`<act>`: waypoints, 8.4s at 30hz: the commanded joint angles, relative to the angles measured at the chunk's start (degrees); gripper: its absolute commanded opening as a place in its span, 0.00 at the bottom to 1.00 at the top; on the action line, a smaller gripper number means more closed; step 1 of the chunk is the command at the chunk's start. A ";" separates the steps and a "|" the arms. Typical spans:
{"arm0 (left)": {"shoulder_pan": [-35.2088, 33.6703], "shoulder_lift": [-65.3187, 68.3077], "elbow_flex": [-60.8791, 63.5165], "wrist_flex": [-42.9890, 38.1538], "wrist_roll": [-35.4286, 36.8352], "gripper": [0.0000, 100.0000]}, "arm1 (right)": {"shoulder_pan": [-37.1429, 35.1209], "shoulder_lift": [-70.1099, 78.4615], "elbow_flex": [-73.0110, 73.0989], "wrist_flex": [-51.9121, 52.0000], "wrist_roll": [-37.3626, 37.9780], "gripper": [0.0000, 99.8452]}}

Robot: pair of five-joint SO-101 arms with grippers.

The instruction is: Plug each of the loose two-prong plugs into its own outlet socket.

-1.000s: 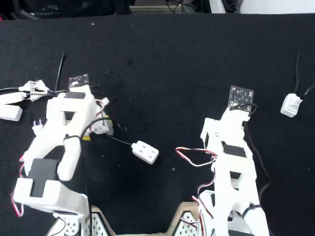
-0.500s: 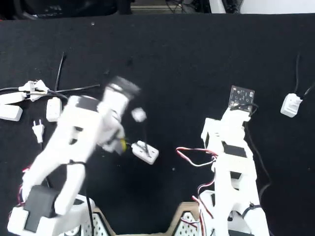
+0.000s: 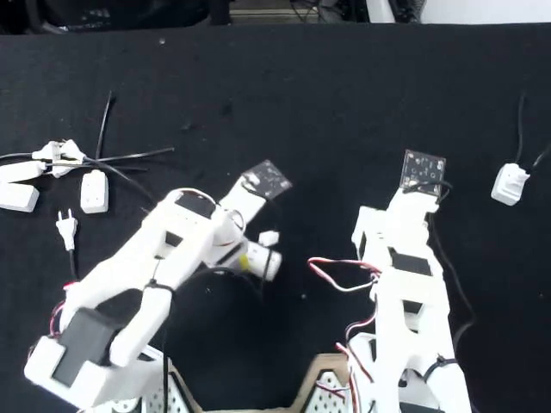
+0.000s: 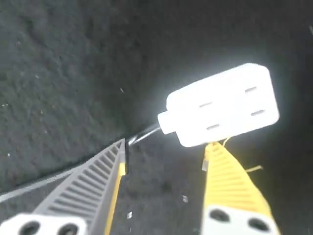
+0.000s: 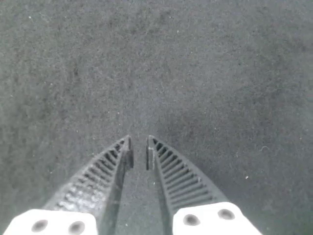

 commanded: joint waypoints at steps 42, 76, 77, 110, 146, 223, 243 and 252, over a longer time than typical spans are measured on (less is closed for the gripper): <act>-49.71 2.02 -29.93 18.55 -9.67 0.26 | 0.79 -2.07 -3.21 -1.41 -0.35 0.05; -56.31 27.16 -32.31 14.68 11.08 0.13 | 0.79 -1.80 -3.03 -1.41 -0.35 0.05; -56.48 26.81 -32.31 14.68 11.43 0.07 | 0.79 -1.80 -3.03 -1.41 -0.35 0.05; -10.51 -24.18 -2.24 11.87 16.26 0.03 | 1.14 -2.07 -3.30 -1.14 -0.79 0.05; 0.66 -11.08 -3.30 5.63 27.60 0.19 | 0.44 -2.07 -3.56 -0.09 -6.42 0.05; -18.59 -12.40 13.93 -15.82 34.29 0.19 | -15.30 22.81 -57.54 38.42 56.79 0.01; -18.59 -12.40 13.93 -15.82 34.29 0.19 | -17.23 25.45 -44.53 46.42 44.84 0.18; -18.59 -12.40 13.93 -15.82 34.29 0.19 | -13.19 36.44 -40.48 32.18 43.25 0.17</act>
